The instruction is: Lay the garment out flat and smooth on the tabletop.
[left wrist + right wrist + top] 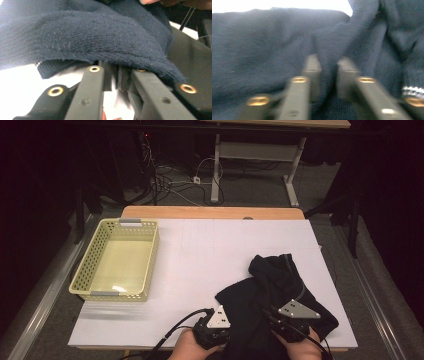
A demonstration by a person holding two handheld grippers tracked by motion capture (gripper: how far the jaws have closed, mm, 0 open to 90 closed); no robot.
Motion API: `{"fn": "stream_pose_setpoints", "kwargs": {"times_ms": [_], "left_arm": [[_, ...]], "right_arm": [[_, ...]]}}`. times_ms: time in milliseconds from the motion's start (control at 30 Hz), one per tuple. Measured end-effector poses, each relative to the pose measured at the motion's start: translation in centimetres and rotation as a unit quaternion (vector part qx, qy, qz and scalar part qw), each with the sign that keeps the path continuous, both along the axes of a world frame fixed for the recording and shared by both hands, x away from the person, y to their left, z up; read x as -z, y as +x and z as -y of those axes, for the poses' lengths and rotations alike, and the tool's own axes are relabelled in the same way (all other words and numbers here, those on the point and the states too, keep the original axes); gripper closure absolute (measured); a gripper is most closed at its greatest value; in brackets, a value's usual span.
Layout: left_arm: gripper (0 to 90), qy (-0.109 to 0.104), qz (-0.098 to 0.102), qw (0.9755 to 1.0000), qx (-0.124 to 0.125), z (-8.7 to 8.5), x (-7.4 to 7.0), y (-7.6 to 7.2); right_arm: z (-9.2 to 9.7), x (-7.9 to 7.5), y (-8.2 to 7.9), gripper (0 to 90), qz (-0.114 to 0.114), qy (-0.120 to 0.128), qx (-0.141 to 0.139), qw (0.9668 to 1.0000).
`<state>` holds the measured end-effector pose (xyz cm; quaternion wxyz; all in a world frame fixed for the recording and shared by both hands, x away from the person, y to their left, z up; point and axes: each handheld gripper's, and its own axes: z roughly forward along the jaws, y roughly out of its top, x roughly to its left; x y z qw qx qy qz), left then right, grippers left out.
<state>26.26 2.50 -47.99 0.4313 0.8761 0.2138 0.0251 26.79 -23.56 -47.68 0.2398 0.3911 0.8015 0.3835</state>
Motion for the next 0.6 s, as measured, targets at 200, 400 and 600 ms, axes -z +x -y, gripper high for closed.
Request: {"fn": "stream_pose_setpoints", "kwargs": {"times_ms": [200,400,600], "left_arm": [[55.9,-0.01,0.0,0.9998,-0.019,-0.1,-0.1,0.8],[49.3,-0.016,-0.004,0.9995,-0.029,0.5,-0.2,1.7],[43.8,-0.011,-0.009,0.9994,-0.03,1.3,0.2,2.1]], "right_arm": [[3.1,-2.4,-1.6,81.4,0.061,0.028,0.026,0.9974],[9.2,-3.5,-3.2,81.4,0.095,0.052,0.105,0.9885],[12.8,-2.2,-3.4,81.0,0.081,0.045,0.151,0.9842]]}}
